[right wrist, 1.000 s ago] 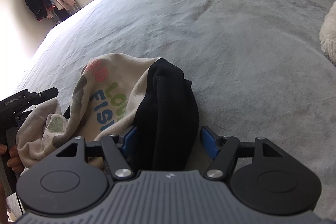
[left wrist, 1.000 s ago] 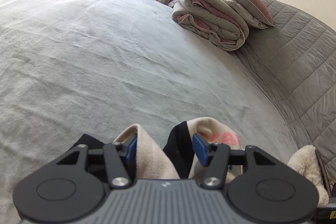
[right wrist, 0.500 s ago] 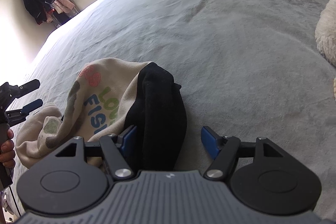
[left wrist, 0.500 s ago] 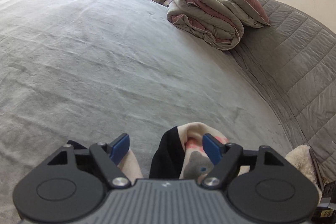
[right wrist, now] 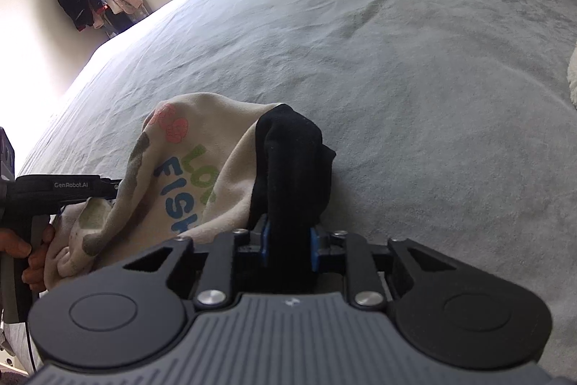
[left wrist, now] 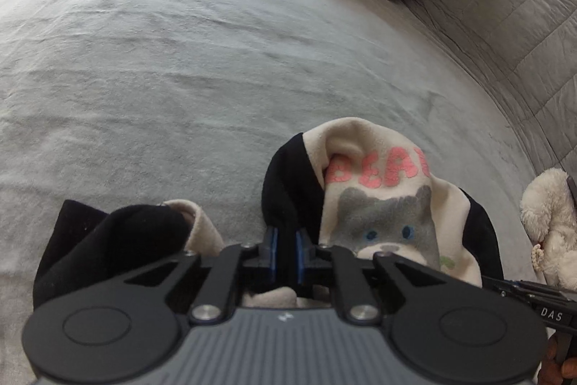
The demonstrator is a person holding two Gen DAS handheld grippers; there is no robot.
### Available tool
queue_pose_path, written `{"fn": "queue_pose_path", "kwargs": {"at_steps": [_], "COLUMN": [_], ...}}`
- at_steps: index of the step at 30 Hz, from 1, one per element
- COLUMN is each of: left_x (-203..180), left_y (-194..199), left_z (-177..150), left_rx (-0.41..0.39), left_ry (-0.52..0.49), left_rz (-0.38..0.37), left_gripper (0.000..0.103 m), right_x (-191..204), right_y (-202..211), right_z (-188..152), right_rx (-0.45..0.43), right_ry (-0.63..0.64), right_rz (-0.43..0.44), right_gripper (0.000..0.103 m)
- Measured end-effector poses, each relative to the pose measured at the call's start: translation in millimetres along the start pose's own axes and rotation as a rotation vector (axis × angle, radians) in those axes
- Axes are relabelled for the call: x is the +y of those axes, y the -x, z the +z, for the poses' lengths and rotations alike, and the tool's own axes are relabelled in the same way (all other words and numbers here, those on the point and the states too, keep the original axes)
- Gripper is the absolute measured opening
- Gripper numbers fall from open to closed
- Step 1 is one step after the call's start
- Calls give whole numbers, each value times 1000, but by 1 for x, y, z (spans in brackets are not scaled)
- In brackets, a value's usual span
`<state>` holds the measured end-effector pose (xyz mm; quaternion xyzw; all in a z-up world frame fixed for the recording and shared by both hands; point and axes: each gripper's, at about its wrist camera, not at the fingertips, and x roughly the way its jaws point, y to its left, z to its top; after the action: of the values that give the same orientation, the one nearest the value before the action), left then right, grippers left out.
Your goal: Fold clothes
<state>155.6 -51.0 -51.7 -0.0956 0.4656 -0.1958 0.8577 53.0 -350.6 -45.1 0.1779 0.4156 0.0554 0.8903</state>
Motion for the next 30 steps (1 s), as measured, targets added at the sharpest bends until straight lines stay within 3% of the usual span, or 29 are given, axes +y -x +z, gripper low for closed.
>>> {"fn": "queue_pose_path", "kwargs": {"at_steps": [15, 23, 30], "left_x": [34, 55, 61], "left_y": [93, 114, 103], "left_z": [35, 67, 99], "left_rx": [-298, -398, -464], "left_ry": [-104, -125, -150], "left_rz": [350, 454, 519], "left_gripper": [8, 8, 8], "right_x": [51, 88, 113], "right_y": [18, -2, -43], "right_z": [41, 96, 140], "right_rx": [-296, -395, -438], "right_ry": [200, 357, 464], "right_rz": [-195, -273, -346], "right_gripper": [10, 10, 9]}}
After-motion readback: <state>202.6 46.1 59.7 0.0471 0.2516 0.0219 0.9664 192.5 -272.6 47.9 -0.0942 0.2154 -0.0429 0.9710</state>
